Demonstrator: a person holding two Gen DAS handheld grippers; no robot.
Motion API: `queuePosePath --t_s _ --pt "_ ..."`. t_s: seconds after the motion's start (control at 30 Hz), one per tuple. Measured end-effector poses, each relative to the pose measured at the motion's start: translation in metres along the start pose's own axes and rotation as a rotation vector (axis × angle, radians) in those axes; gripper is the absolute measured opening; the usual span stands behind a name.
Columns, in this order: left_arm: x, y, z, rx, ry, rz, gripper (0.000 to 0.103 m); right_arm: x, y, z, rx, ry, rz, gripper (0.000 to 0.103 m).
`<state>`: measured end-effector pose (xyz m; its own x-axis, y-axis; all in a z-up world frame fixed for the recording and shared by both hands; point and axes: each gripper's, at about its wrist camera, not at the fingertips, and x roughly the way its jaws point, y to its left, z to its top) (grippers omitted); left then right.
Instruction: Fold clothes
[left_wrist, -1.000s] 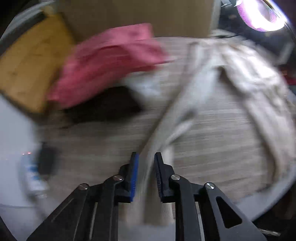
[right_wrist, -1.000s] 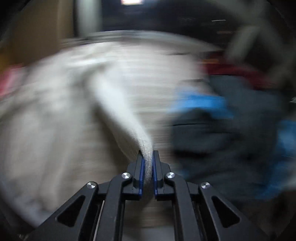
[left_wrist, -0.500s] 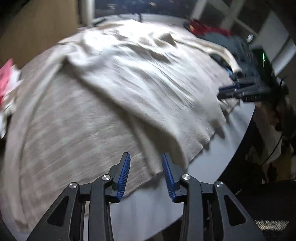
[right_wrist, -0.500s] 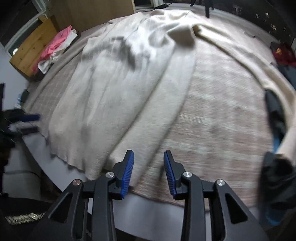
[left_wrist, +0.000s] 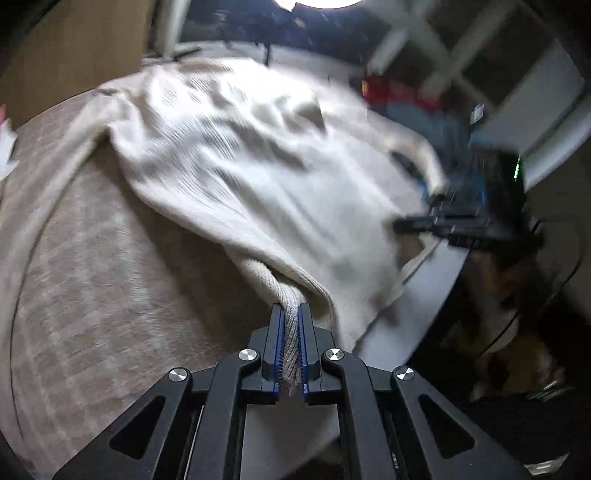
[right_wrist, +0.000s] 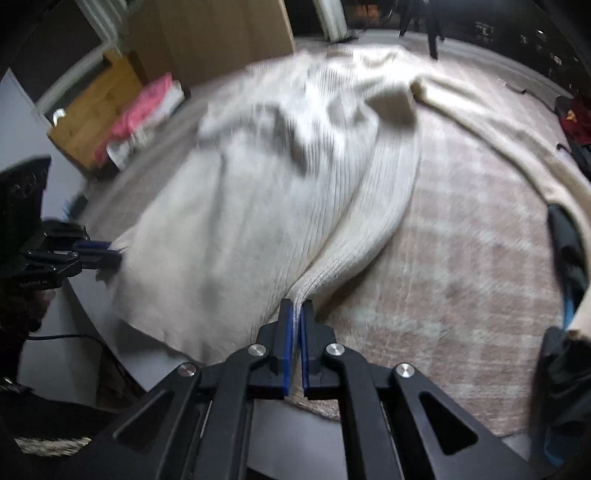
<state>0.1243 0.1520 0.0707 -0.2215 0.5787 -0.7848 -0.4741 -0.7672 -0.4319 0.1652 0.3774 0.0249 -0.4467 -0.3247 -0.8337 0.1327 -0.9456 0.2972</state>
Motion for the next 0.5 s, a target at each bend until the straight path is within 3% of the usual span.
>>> queuePosePath --t_s 0.17,0.23,0.3,0.33,0.43,0.5 --pt "-0.08 0.054 -0.031 -0.225 -0.121 -0.011 0.006 -0.089 0.001 0.017 0.055 -0.198 0.01 0.003" --pt "-0.068 0.08 -0.058 -0.35 -0.083 -0.028 0.006 -0.102 -0.002 0.013 0.115 -0.252 0.018 0.003" --pt "-0.044 0.102 -0.085 -0.451 -0.003 -0.033 0.0 -0.075 0.001 0.003 0.114 -0.141 -0.044 0.003" --pt "-0.033 0.103 -0.092 -0.453 0.041 -0.022 0.0 -0.059 0.004 -0.003 0.109 -0.076 -0.079 0.003" --pt "-0.029 0.099 -0.094 -0.41 0.072 0.014 0.0 -0.04 0.003 -0.013 0.088 0.067 -0.165 0.004" --pt "-0.041 0.099 -0.086 -0.366 0.042 0.059 0.0 -0.042 -0.003 -0.009 0.104 0.122 -0.217 0.004"
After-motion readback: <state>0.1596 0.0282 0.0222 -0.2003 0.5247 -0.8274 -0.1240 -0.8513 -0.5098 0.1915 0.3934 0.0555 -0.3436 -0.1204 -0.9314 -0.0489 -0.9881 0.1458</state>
